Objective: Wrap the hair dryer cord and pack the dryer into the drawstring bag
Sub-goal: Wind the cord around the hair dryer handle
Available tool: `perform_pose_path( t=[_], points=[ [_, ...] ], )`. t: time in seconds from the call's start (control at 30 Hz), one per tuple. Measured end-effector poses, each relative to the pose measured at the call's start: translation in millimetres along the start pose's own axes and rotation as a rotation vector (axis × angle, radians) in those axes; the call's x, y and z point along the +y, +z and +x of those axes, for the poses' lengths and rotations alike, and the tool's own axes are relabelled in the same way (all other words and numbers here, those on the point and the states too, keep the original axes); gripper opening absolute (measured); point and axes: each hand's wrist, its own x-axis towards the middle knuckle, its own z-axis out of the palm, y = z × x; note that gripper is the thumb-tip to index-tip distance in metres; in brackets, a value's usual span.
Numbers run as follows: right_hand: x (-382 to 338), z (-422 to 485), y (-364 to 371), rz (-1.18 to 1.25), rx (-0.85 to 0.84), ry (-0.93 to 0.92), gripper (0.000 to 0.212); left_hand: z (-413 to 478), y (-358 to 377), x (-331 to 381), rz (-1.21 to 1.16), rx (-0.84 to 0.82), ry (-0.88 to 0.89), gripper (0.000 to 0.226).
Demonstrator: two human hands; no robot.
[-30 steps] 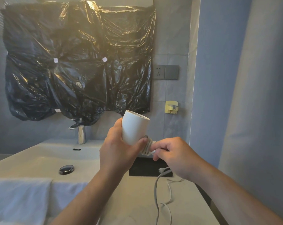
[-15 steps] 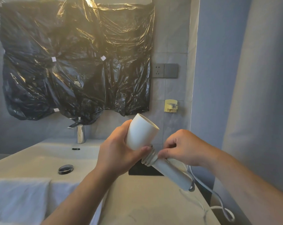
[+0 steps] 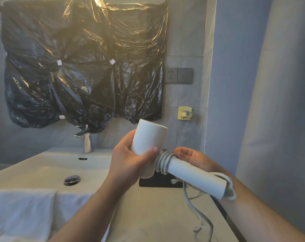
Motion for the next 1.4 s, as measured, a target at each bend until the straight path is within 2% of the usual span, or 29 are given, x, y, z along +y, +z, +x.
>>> perform_pose_path(
  t=[0.13, 0.27, 0.33, 0.43, 0.5, 0.57, 0.7, 0.8, 0.87, 0.97, 1.1, 1.27, 1.4],
  points=[
    [18.6, -1.4, 10.9, 0.543, -0.033, -0.056, 0.052, -0.7, 2.6, 0.6, -0.029, 0.050, -0.019, 0.055],
    [38.1, 5.0, 15.2, 0.848, -0.175, -0.098, 0.035, -1.9, 4.2, 0.3, -0.008, 0.101, -0.040, 0.051],
    [41.9, 3.4, 18.9, 0.884, -0.158, -0.095, 0.037, -3.5, 5.4, -0.1, 0.013, 0.128, -0.057, 0.046],
    [36.4, -0.2, 28.2, 0.799, -0.034, -0.103, 0.038, -5.3, 6.1, 0.2, 0.023, 0.183, -0.069, 0.038],
    [35.6, 1.4, 30.3, 0.747, 0.091, -0.082, 0.020, -4.5, 6.6, -0.3, 0.041, 0.218, -0.072, 0.034],
    [36.5, 3.2, 30.7, 0.702, 0.193, -0.071, 0.019, -4.3, 8.0, -0.6, 0.068, 0.242, -0.065, 0.033],
    [35.9, 2.6, 35.1, 0.480, 0.308, -0.088, 0.027, -6.7, 12.6, -0.4, 0.131, 0.283, -0.050, 0.036],
    [36.9, 1.2, 39.8, 0.185, 0.394, -0.091, 0.019, -7.1, 15.3, -2.9, 0.160, 0.314, -0.040, 0.040],
    [35.2, -0.6, 41.7, 0.105, 0.408, -0.092, 0.014, -7.4, 16.6, -5.0, 0.179, 0.336, -0.043, 0.041],
    [33.9, -5.9, 45.1, -0.046, 0.383, -0.095, 0.011, -6.2, 17.5, -8.6, 0.188, 0.370, -0.058, 0.043],
    [34.6, -11.4, 54.1, -0.475, 0.314, -0.076, 0.028, -1.6, 18.1, -11.3, 0.252, 0.412, -0.051, 0.048],
    [24.8, -17.0, 59.0, -0.910, 0.283, -0.033, 0.017, -5.0, 18.6, -10.8, 0.367, 0.428, -0.011, 0.048],
    [10.3, -31.8, 60.9, -1.103, 0.234, -0.026, 0.027, -4.0, 8.8, -17.7, 0.475, 0.395, 0.021, 0.061]
  ],
)
